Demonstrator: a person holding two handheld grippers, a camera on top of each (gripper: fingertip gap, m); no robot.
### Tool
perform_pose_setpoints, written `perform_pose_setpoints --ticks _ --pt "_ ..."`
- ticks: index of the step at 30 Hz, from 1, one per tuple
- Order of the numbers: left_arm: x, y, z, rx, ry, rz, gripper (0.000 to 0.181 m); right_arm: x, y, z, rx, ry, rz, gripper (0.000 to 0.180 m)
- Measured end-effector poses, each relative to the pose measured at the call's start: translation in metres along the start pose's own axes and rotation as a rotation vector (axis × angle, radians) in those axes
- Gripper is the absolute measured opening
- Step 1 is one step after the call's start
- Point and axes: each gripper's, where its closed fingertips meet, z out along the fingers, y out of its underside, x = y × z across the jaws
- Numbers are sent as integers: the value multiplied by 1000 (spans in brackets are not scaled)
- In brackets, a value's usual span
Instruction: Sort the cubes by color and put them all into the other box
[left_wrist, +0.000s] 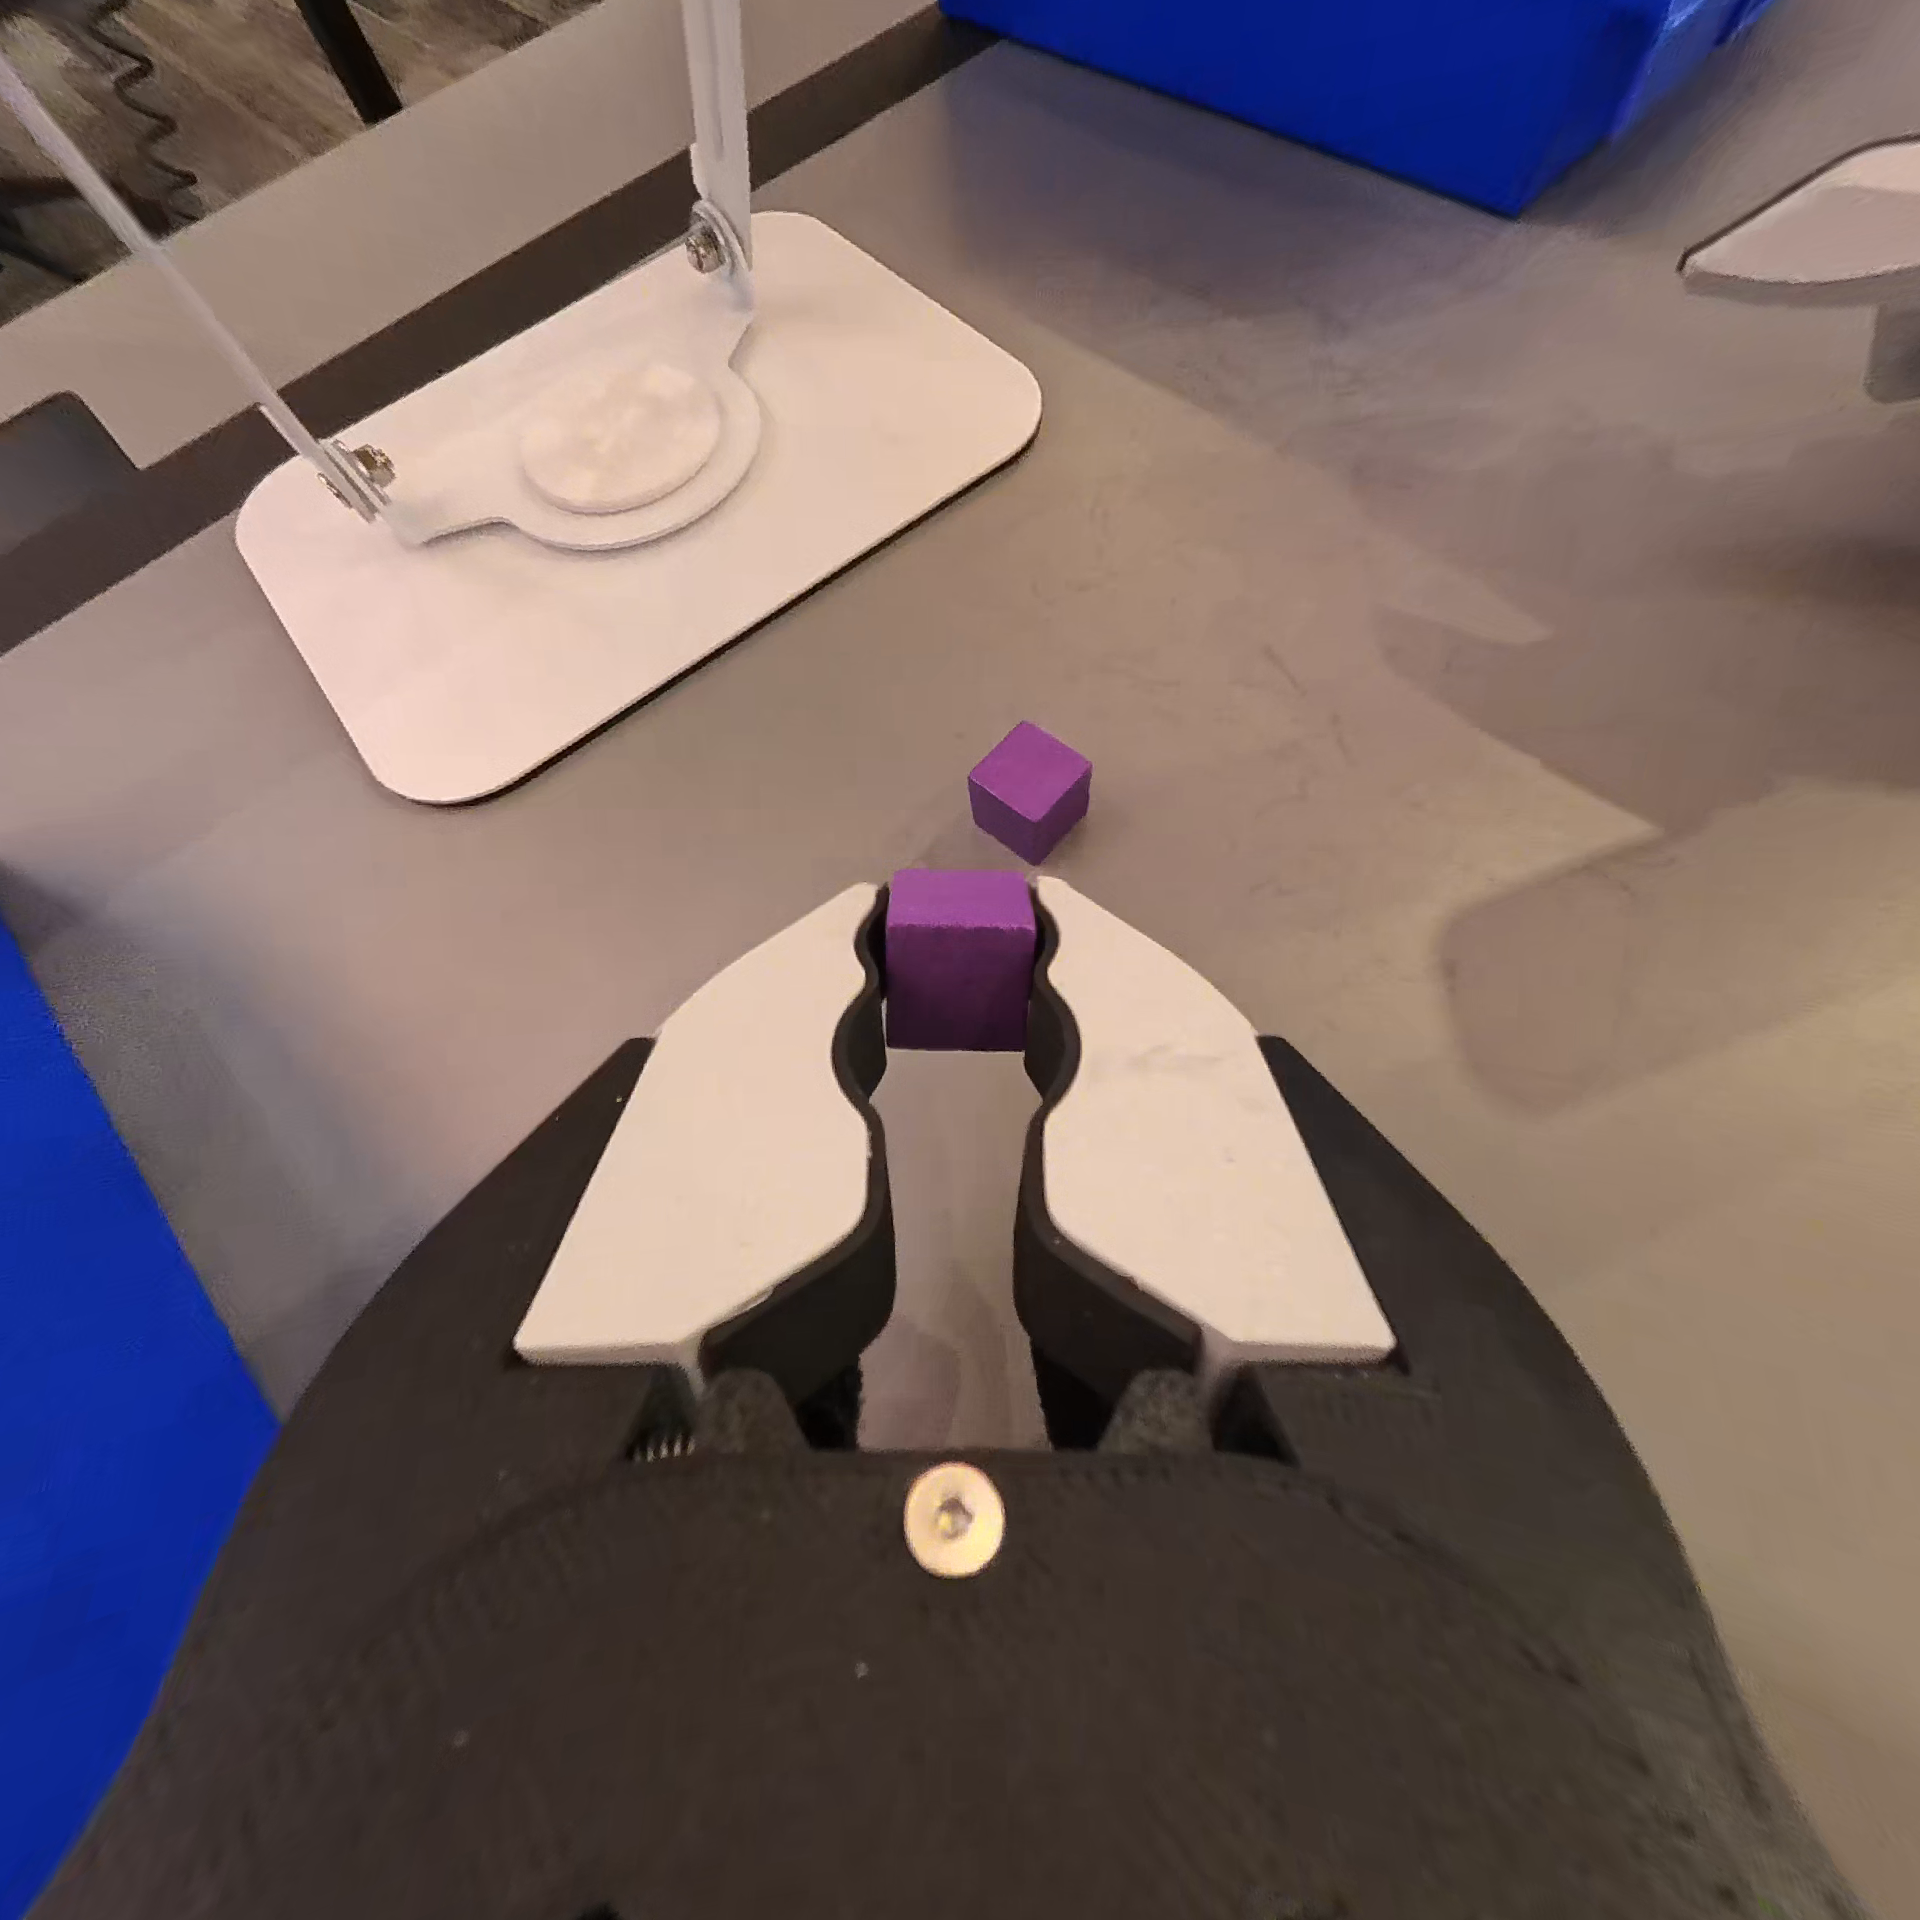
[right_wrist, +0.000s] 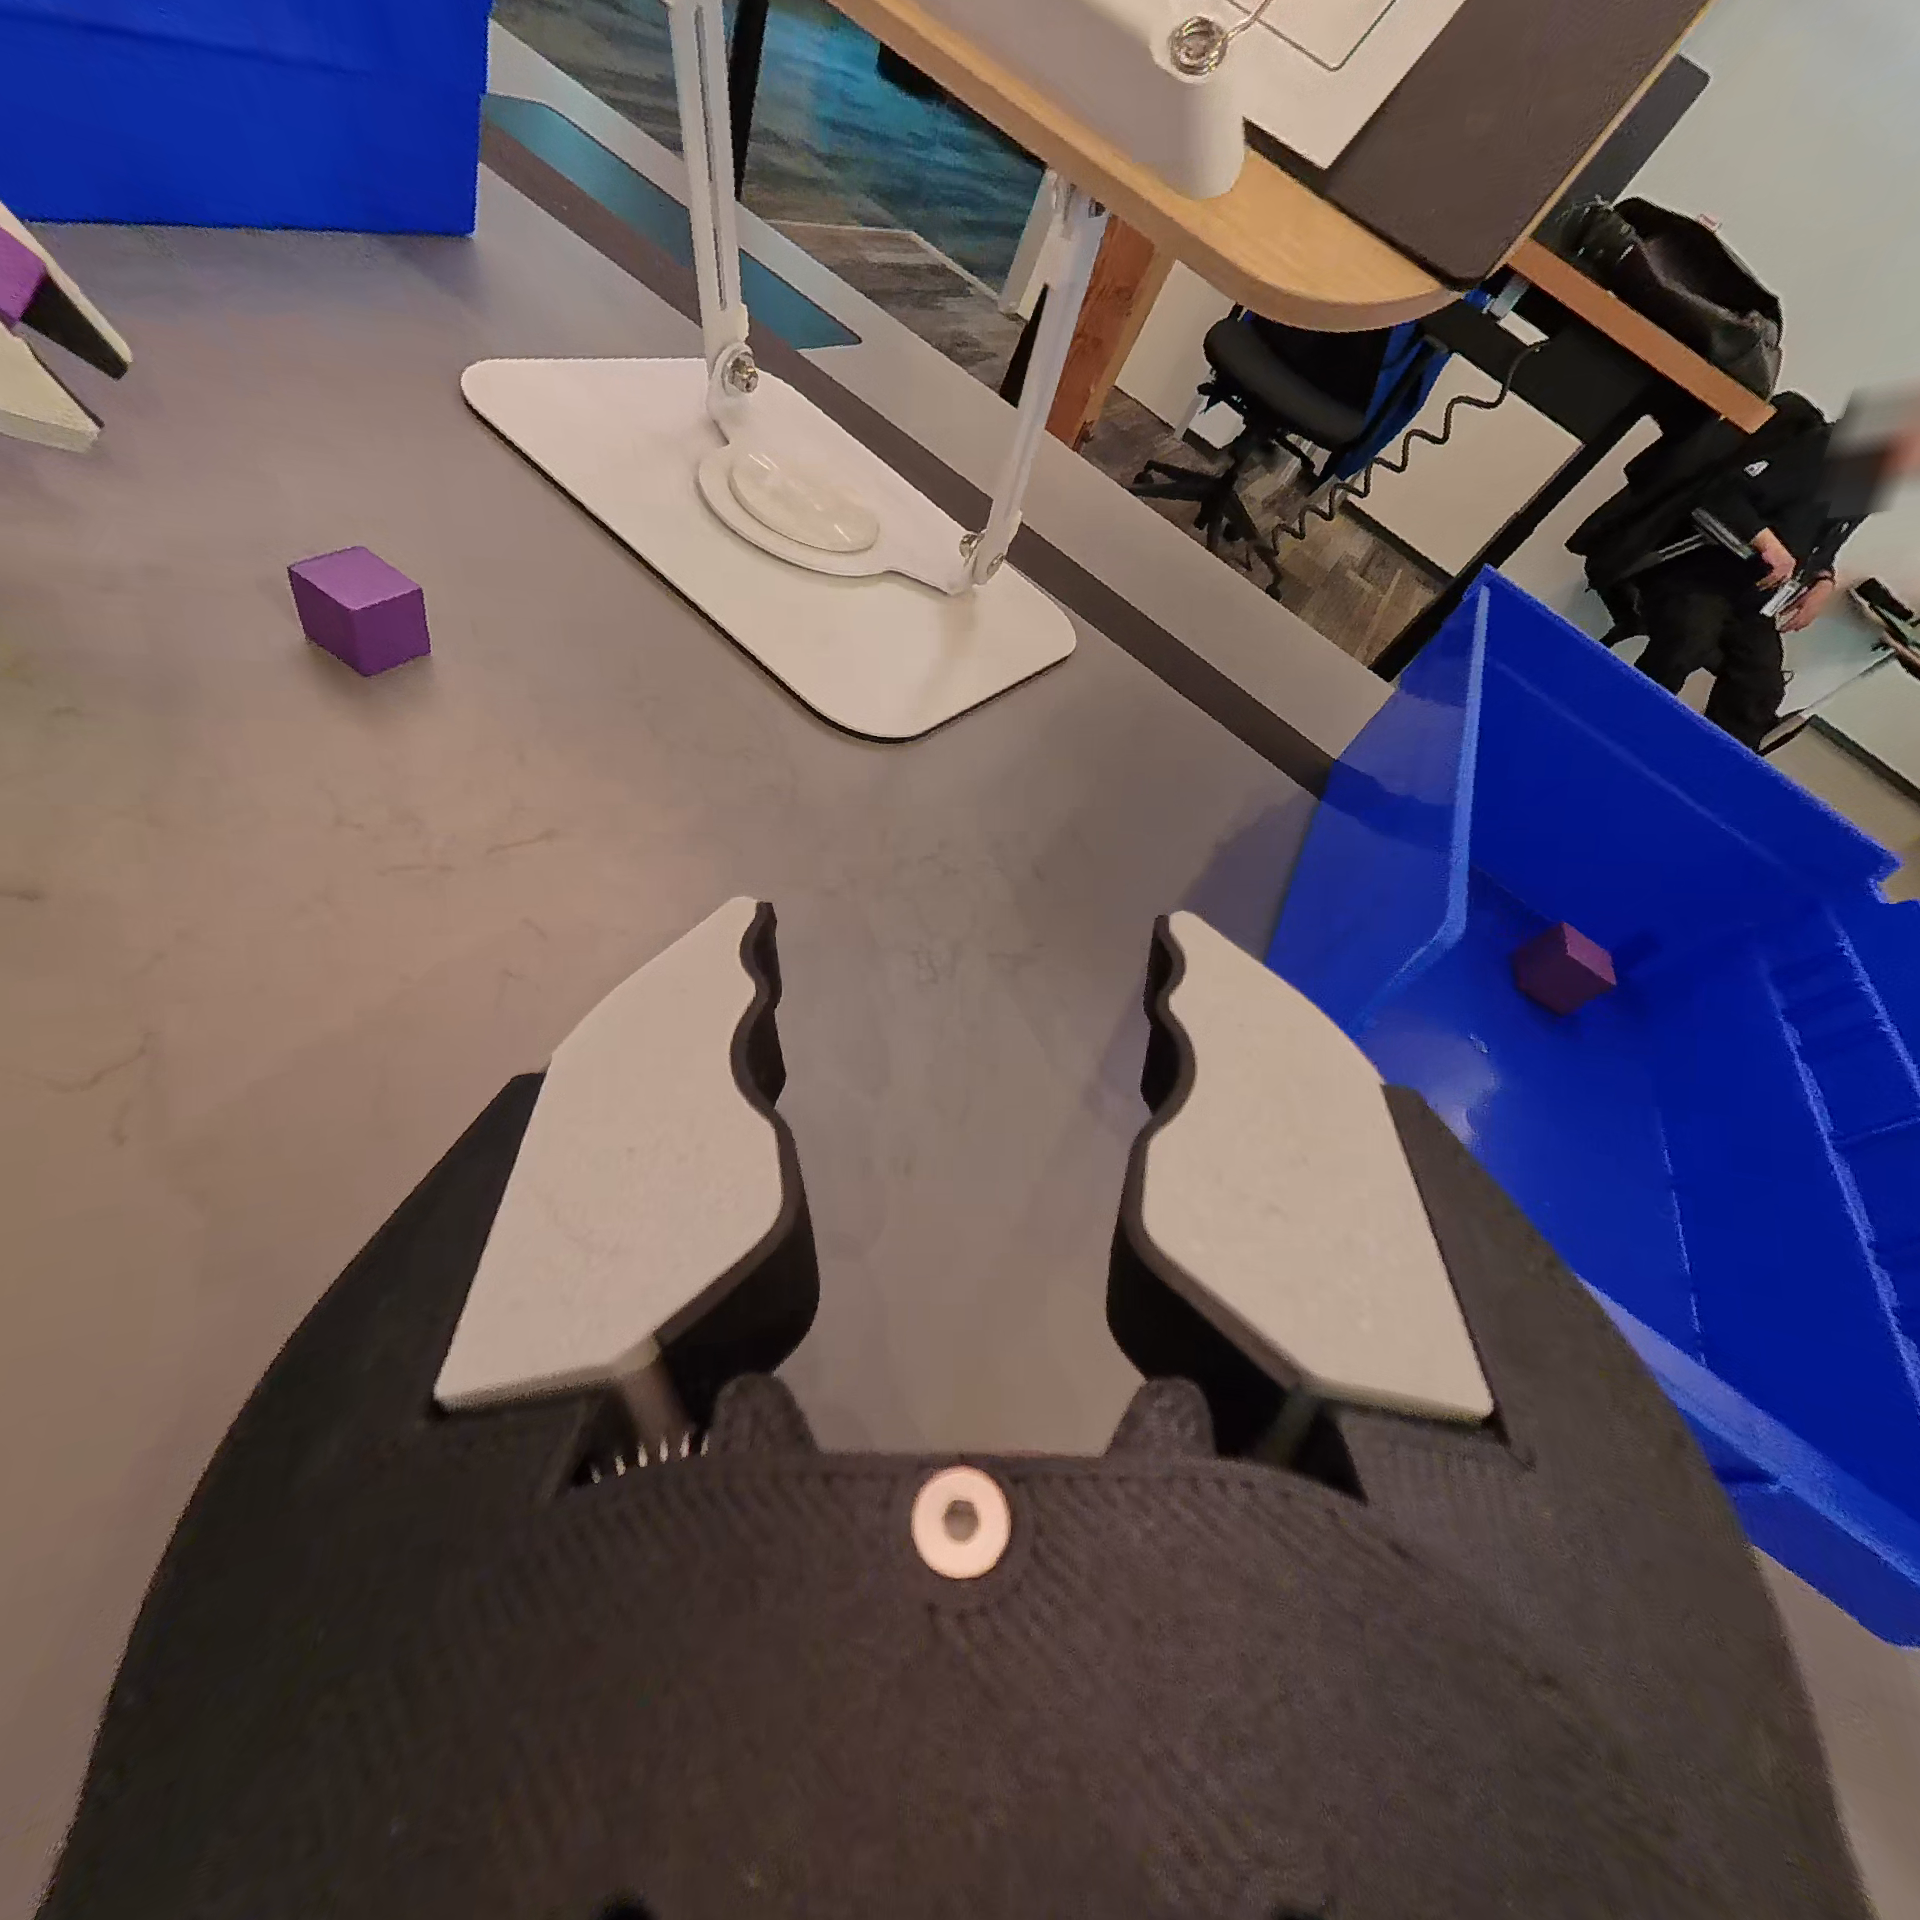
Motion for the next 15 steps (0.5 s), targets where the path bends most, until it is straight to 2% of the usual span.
perform_pose_setpoints --ticks 8,15 --pt "0 8 4 -43 12 17 22 -11 0 5 -6 -44 -25 68" --pt "3 18 10 -151 42 74 22 -22 1 10 -18 -91 -41 69"
